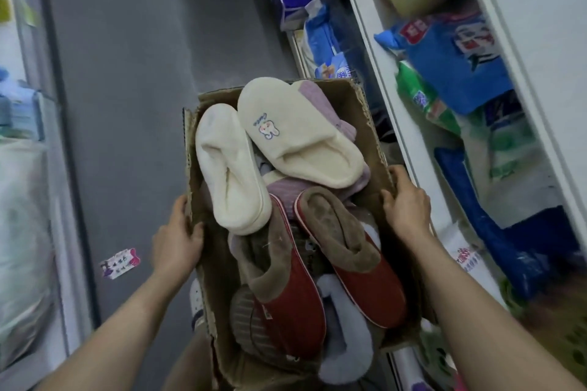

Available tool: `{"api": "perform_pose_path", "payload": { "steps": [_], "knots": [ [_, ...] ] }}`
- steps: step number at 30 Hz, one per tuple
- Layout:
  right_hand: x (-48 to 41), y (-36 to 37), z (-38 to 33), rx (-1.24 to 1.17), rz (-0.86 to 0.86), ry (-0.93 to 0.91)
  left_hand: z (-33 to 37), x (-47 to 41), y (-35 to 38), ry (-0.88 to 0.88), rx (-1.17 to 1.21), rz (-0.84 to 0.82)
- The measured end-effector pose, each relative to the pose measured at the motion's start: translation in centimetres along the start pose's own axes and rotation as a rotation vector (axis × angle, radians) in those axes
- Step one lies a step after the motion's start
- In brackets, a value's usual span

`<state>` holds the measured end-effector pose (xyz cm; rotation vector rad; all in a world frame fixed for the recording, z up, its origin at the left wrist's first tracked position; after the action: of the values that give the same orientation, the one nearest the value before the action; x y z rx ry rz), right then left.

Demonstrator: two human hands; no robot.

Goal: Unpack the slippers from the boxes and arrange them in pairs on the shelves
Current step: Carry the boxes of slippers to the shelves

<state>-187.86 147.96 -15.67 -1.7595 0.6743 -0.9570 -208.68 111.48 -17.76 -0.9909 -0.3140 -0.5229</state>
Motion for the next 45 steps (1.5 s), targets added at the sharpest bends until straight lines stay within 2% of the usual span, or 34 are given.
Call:
{"api": "perform_pose_path", "payload": {
  "steps": [10,13,16,19,22,25,28,31,36,41,45],
  "knots": [
    [-0.3,0.6,0.4,0.056,-0.004,0.002,-0.3,0.3,0.7,0.012,-0.022,-0.013],
    [-0.8,1.1,0.4,0.126,-0.064,0.018,-0.1,0.5,0.5,0.009,-0.044,-0.021],
    [-1.0,1.3,0.4,0.188,-0.172,0.025,0.1,0.3,0.6,0.023,-0.096,-0.116],
    [0.1,0.6,0.2,0.146,-0.248,0.026,0.2,-0.2,0.4,0.016,-0.194,-0.274],
    [2.5,-1.7,-0.5,0.084,-0.228,-0.003,2.2,-0.1,-1.4,0.044,-0.299,-0.342],
    [6.3,-4.6,-1.3,0.038,-0.155,-0.059,5.7,1.0,-3.5,0.143,-0.412,-0.339],
    [11.3,-7.7,-2.0,0.040,-0.082,-0.092,10.1,2.9,-6.1,0.333,-0.437,-0.242],
    [16.8,-9.8,-2.2,0.061,-0.037,-0.094,14.6,6.0,-7.7,0.624,-0.445,-0.197],
    [26.9,-12.3,-1.9,0.075,0.101,-0.032,19.7,14.3,-7.5,1.188,-0.475,-0.316],
    [38.0,-12.3,-1.3,0.046,0.243,0.138,20.1,23.3,-5.3,1.572,-0.613,-0.495],
    [47.5,-11.0,-0.1,0.002,0.240,0.344,19.0,30.9,-3.1,1.778,-0.702,-0.617]
  ]
}}
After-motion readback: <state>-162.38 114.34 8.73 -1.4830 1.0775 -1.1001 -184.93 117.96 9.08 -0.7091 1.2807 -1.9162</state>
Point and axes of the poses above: each hand's wrist, its own x-axis away from the middle knuckle, its own y-axis out of the palm, z = x × y, the point moved 8 cm from there along -x, towards the middle knuckle, and after that the axes turned 4 degrees about x, right-handed, at the moved point
